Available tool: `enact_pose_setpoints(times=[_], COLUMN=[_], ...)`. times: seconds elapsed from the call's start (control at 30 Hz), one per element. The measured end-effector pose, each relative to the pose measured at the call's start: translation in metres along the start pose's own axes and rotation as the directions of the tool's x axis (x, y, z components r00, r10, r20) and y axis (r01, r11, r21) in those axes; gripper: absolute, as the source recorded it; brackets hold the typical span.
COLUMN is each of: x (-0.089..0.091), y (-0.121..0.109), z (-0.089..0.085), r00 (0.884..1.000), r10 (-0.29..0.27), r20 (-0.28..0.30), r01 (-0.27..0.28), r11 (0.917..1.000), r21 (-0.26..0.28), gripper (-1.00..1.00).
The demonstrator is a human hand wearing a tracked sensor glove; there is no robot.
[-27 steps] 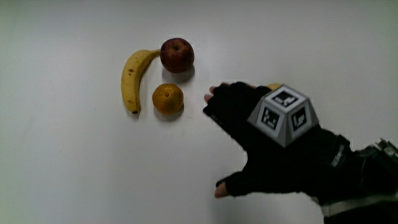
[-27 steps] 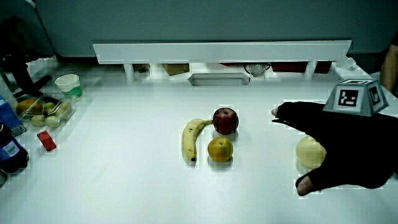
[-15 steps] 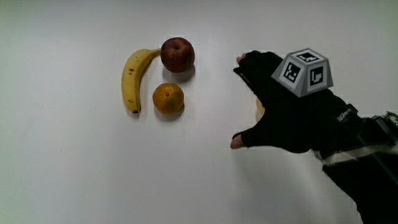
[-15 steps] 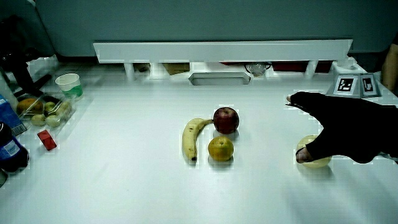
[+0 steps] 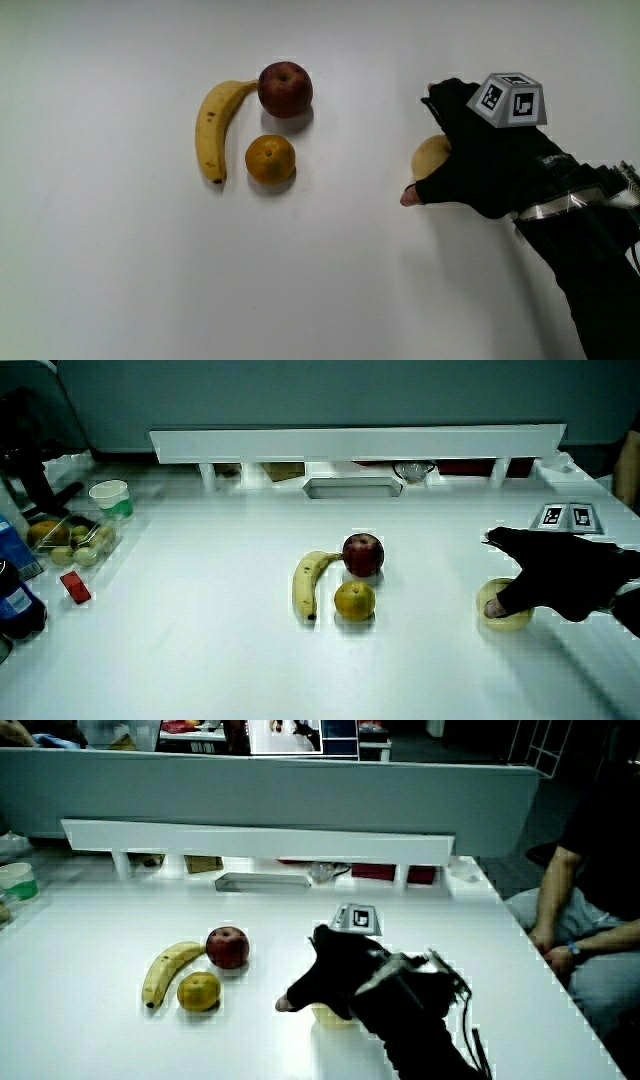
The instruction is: Pick pear no leg
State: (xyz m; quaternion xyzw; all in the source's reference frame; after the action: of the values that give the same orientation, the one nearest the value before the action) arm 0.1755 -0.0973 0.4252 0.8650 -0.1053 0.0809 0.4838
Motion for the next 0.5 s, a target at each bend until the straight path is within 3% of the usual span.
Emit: enact_pose_setpoints(times=[0.23,0.5], x=[0.025,0.048], y=[0.017,0.033], z=[-0.014,-0.030], r00=[0.997,0.989], r10=[-0.078,-0.150], r20=[-0.013,-0.010], r01=[0.077,0.148], r11=[0.9954,0.9833], r21=[-0.056,-0.106], gripper=[0.00,0.00])
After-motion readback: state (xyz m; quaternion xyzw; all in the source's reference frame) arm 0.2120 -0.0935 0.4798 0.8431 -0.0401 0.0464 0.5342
